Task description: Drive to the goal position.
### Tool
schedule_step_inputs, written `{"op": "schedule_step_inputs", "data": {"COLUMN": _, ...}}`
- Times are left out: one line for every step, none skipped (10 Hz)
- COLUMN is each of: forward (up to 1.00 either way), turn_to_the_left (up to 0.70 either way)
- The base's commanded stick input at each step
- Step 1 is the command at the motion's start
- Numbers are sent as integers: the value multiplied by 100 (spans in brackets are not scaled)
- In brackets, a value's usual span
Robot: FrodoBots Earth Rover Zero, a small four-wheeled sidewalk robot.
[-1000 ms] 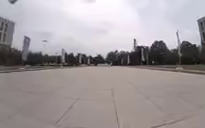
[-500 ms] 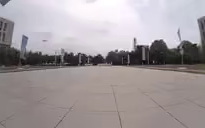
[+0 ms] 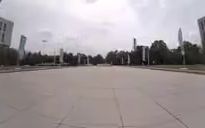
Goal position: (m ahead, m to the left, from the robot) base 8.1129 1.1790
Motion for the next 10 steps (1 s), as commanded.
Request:
{"op": "schedule_step_inputs", "data": {"forward": 70, "turn_to_the_left": 1}}
{"op": "schedule_step_inputs", "data": {"forward": 70, "turn_to_the_left": 1}}
{"op": "schedule_step_inputs", "data": {"forward": 70, "turn_to_the_left": 1}}
{"op": "schedule_step_inputs", "data": {"forward": 70, "turn_to_the_left": 1}}
{"op": "schedule_step_inputs", "data": {"forward": 70, "turn_to_the_left": 1}}
{"op": "schedule_step_inputs", "data": {"forward": 70, "turn_to_the_left": 1}}
{"op": "schedule_step_inputs", "data": {"forward": 70, "turn_to_the_left": 1}}
{"op": "schedule_step_inputs", "data": {"forward": 70, "turn_to_the_left": 1}}
{"op": "schedule_step_inputs", "data": {"forward": 70, "turn_to_the_left": 1}}
{"op": "schedule_step_inputs", "data": {"forward": 70, "turn_to_the_left": 1}}
